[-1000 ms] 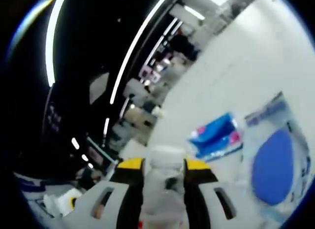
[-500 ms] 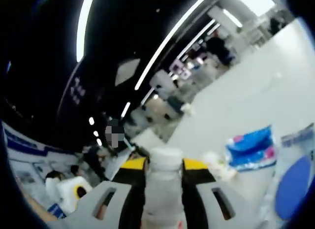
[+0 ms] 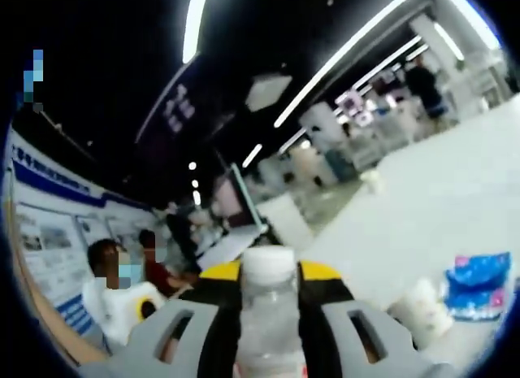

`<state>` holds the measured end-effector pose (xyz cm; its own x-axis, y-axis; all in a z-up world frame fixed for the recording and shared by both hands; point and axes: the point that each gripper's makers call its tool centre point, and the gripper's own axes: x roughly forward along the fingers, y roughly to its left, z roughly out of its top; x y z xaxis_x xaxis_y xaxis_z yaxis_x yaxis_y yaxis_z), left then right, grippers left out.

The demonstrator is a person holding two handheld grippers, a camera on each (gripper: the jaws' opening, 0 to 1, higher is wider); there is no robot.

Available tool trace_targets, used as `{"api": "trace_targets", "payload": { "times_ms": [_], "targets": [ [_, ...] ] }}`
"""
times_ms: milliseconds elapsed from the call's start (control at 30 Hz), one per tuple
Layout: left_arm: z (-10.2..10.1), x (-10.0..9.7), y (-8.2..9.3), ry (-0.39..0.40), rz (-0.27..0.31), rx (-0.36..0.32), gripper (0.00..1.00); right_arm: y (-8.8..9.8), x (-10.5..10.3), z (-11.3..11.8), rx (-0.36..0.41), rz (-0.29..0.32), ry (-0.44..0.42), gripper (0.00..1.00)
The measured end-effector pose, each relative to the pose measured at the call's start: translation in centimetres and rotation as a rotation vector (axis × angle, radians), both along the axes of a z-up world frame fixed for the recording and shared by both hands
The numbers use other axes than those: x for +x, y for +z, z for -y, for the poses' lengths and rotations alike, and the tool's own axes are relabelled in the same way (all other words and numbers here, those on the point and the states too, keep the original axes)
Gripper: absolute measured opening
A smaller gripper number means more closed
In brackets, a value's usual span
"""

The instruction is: Arrange the tabletop items into an orderly group along one side of the table until the central work area is clear of visible clutter.

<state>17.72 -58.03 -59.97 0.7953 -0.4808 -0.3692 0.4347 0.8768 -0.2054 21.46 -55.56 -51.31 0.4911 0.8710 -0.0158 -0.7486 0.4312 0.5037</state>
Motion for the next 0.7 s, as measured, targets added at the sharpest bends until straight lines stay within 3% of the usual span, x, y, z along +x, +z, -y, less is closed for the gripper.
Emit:
{"api": "trace_targets", "payload": {
  "times_ms": [200, 467, 700],
  "targets": [
    [-1.9, 0.6, 1.0, 0.047, 0.030, 0.004, 0.38, 1.8, -0.7, -2.7, -0.053, 0.122, 0.102, 0.22],
    [-3.2, 2.8, 1.9, 0.048, 0.069, 0.025, 0.38, 2.7, 0.7, -3.8, -0.069, 0.164, 0.116, 0.21],
    [-3.6, 6.3, 1.5, 0.029, 0.093, 0.054, 0.38, 2.6, 3.5, -4.2, -0.106, 0.219, 0.134, 0.21]
  ]
}}
